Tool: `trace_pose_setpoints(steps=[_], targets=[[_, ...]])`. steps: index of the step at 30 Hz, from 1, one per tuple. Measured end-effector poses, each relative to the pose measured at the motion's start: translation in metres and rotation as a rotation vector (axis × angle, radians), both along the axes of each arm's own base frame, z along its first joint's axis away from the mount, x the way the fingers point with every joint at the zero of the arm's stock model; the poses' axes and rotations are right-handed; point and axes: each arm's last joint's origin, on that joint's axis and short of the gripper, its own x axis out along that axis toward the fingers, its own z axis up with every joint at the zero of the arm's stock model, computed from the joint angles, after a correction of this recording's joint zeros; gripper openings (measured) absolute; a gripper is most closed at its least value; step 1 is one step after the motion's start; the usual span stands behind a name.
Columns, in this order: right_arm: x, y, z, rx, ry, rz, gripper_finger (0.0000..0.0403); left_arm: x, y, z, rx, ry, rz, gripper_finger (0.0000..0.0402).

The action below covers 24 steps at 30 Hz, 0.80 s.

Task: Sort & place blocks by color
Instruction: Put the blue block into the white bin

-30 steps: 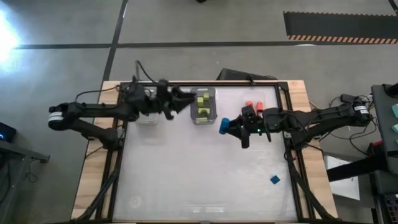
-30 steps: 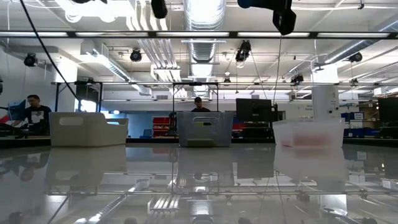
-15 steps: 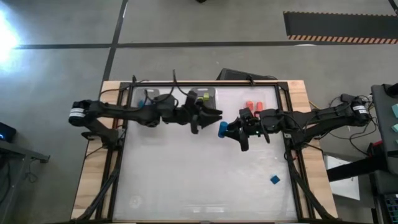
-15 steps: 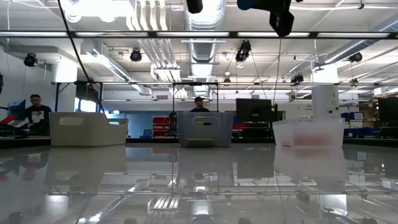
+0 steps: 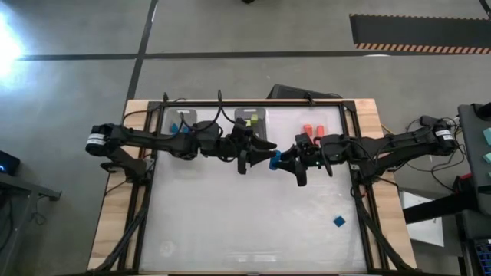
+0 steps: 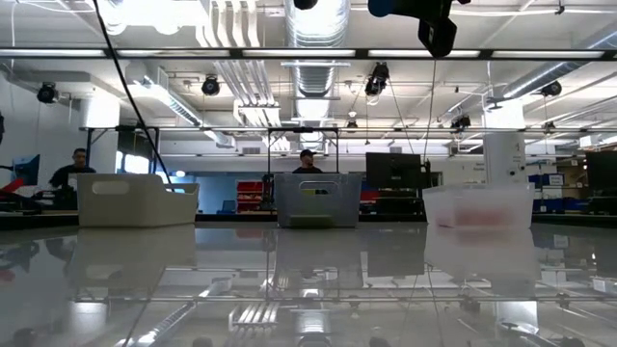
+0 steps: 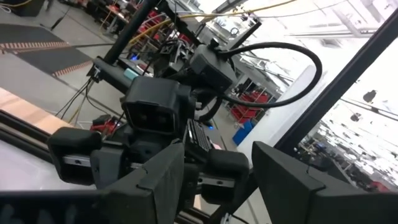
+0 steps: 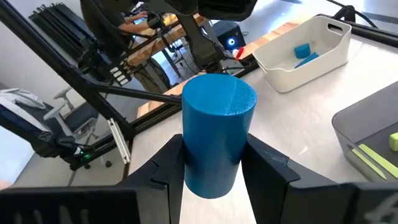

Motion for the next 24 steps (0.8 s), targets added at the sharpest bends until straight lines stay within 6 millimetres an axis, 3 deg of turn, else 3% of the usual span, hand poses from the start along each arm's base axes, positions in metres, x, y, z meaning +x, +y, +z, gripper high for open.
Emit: trace_pose_setpoints(steps=[8,24], targets=[[0.0,0.0,-0.001,0.016,0.007,-0.003,0.0117,0.002,0.0,-0.003,0.05,0.004,0.037,0.0173],[0.0,0.0,0.0,-0.029,-0.003,0.007,0.0117,0.009,-0.001,-0.033,0.119,0.113,0.108,0.0173]])
